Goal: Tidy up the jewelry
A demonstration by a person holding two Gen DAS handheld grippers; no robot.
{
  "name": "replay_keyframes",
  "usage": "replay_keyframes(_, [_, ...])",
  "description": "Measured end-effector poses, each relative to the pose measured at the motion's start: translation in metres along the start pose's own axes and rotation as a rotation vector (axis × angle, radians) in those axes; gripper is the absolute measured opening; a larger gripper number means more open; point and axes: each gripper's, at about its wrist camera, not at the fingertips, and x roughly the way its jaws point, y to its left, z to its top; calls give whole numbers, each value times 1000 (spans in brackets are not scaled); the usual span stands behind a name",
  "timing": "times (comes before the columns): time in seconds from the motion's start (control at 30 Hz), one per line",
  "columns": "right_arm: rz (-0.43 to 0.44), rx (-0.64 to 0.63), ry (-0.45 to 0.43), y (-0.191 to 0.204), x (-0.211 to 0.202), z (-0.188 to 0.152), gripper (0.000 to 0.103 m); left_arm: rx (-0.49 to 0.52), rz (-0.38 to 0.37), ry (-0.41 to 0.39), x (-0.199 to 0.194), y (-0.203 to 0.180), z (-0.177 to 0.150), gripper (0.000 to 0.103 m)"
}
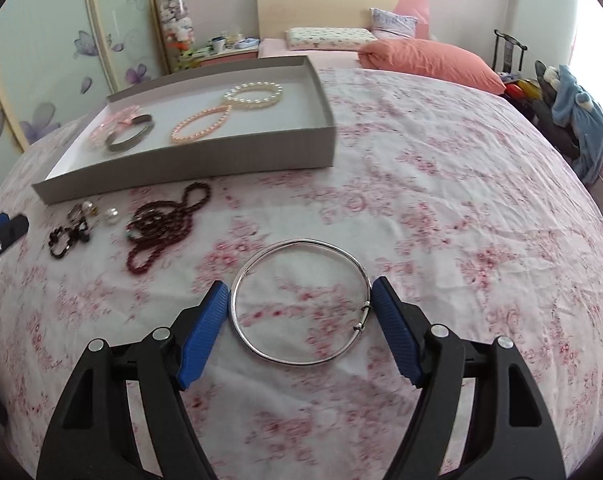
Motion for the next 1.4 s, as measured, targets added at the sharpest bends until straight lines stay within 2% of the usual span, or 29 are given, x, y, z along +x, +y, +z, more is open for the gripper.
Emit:
replay_keyframes(0.1, [-2, -4, 1, 1, 2, 2, 74, 34, -5, 21, 6, -11, -1, 73])
replay_keyframes(0.37, [-2, -4, 1, 1, 1, 1, 74, 50, -16, 76, 18, -19, -2, 73])
replay_keyframes(0.63, [-1, -3, 1, 1, 1, 1, 74, 50, -55, 158, 34, -25, -4, 52])
replay_keyframes(0.97, [0, -2, 2, 1, 1, 1, 75, 7, -69, 157, 38, -23, -1, 50])
replay_keyframes(1.2, [0, -2, 2, 1, 1, 1, 75, 14, -58, 154, 38, -25, -1, 15])
replay_keyframes(1.4, [0, -1, 2, 1, 1, 1, 75, 21, -60, 154, 35, -22, -3, 11])
